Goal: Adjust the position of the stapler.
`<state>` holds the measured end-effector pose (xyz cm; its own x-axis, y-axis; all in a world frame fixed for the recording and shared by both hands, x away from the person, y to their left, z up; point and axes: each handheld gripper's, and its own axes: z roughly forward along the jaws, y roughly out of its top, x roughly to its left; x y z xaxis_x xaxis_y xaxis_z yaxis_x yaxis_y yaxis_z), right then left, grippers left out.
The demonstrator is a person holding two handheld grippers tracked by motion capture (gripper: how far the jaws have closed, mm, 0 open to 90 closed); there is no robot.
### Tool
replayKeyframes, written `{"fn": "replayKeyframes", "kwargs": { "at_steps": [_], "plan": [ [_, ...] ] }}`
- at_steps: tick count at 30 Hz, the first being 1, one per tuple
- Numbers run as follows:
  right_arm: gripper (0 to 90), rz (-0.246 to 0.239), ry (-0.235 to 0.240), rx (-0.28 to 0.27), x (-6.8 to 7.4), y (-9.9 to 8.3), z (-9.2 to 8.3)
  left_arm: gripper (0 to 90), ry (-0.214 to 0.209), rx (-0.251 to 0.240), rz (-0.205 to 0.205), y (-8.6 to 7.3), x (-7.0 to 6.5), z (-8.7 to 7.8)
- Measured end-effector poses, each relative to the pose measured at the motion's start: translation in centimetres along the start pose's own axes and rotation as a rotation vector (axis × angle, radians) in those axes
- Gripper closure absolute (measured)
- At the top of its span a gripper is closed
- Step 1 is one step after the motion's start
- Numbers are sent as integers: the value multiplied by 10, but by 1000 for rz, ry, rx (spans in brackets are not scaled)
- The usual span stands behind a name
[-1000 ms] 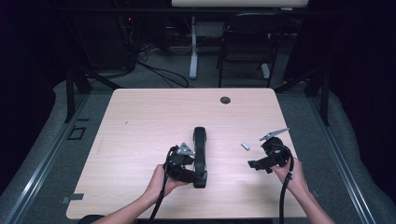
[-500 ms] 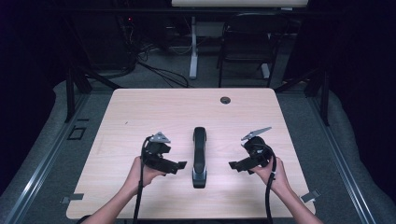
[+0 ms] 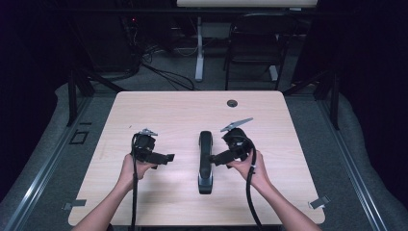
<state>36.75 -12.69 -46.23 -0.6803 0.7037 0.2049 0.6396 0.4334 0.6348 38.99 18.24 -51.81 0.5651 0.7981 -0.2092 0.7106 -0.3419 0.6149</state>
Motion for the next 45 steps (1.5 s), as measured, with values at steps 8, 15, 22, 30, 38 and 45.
{"fn": "replayKeyframes", "kwargs": {
  "at_steps": [8,15,22,30,38,45],
  "plan": [
    [72,-16,-26,88,19,8,37,2,-1,39,-18,-3,11,9],
    [152,-7,-34,125,21,3,47,2,-6,58,-17,-3,14,14],
    [211,-25,-15,143,19,2,43,0,-22,45,-33,-5,17,14],
    [289,-46,29,219,4,-1,31,1,-32,45,-48,-6,22,13],
    [339,-27,0,257,-5,-5,18,1,-27,51,-37,-4,23,14],
    [375,-74,-138,263,8,-1,37,1,-27,55,-32,-4,22,16]
  ]
}}
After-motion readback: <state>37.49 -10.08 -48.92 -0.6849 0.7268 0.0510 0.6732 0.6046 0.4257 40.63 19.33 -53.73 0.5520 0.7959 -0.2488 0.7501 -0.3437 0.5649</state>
